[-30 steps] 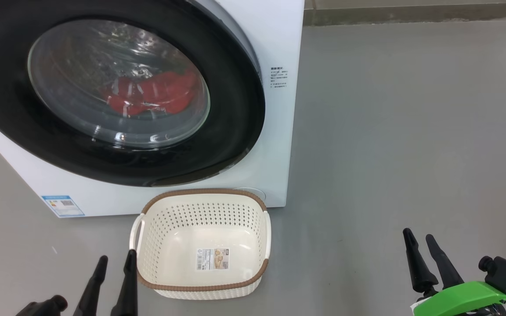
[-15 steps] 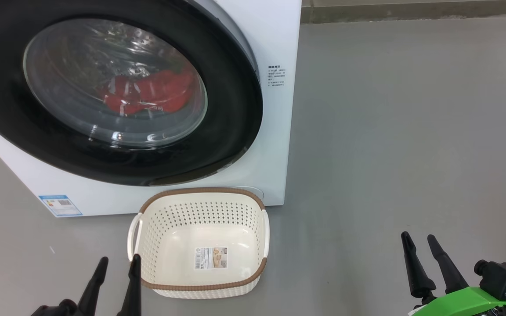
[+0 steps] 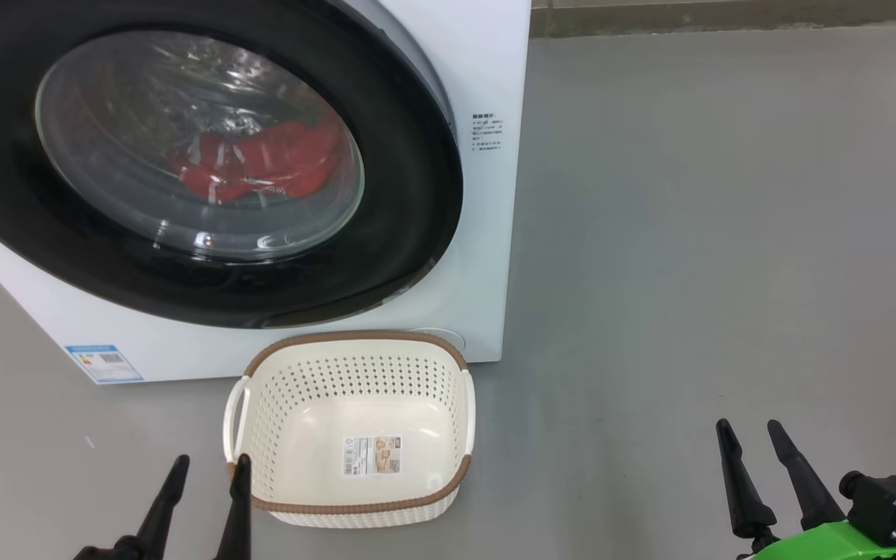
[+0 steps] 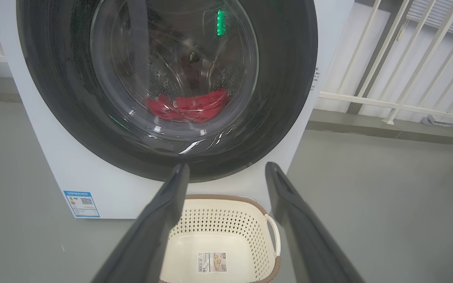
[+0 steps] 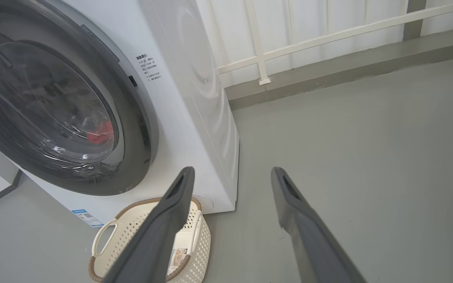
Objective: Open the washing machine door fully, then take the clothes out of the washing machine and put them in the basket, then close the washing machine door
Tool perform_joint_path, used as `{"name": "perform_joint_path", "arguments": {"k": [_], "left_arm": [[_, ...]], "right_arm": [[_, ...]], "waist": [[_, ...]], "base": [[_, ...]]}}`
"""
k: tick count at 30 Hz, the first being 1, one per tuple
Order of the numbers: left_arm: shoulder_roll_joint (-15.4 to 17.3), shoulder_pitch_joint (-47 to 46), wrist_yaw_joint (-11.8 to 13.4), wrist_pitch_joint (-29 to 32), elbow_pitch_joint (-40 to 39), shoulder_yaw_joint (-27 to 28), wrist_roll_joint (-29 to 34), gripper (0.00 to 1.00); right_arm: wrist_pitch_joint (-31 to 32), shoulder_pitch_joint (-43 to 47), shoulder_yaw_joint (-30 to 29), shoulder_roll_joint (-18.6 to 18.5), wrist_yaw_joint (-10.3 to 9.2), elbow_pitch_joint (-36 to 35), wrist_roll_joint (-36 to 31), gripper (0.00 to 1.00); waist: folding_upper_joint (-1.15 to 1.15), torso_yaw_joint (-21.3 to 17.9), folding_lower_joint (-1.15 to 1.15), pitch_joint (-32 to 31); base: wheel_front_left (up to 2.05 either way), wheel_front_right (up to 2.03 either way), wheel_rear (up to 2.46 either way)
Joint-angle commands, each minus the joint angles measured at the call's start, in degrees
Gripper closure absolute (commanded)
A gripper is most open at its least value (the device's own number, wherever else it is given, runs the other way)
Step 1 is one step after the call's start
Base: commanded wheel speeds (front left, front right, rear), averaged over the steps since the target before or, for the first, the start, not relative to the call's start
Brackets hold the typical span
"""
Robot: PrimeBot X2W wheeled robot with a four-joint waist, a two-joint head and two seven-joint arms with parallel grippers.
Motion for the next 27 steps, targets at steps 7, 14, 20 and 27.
{"name": "perform_joint_path", "arguments": {"k": [7,14,20,27], "left_arm": [[1.21,-0.69,-0.39,-1.81,-0.91,2.01,4.54,0.00],[1.34,-0.46,-0.39,-1.81,0.59,1.30,1.65,0.00],[1.92,-0.49,-0.39,-1.81,1.85,0.84,0.23,0.00],[2.20,-0.82,-0.39,-1.81,1.86,0.65,-0.28,0.00]], "right_arm": [[-1.96,0.03,0.98,-0.54,0.03,-1.43,-4.98,0.00],[-1.96,0.74,0.37,-0.37,0.03,-0.93,-4.78,0.00],[-1.96,1.32,-0.52,-0.20,0.03,-0.80,-4.77,0.00],[-1.96,1.13,-0.53,-0.06,0.03,-1.07,-5.00,0.00]], "waist": [[0.00,0.04,0.00,0.06],[0.00,0.04,0.00,-0.06],[0.00,-0.10,0.00,0.14],[0.00,-0.22,0.00,0.27]], "base": [[0.00,0.00,0.00],[0.00,0.00,0.00],[0.00,0.00,0.00],[0.00,0.00,0.00]]}}
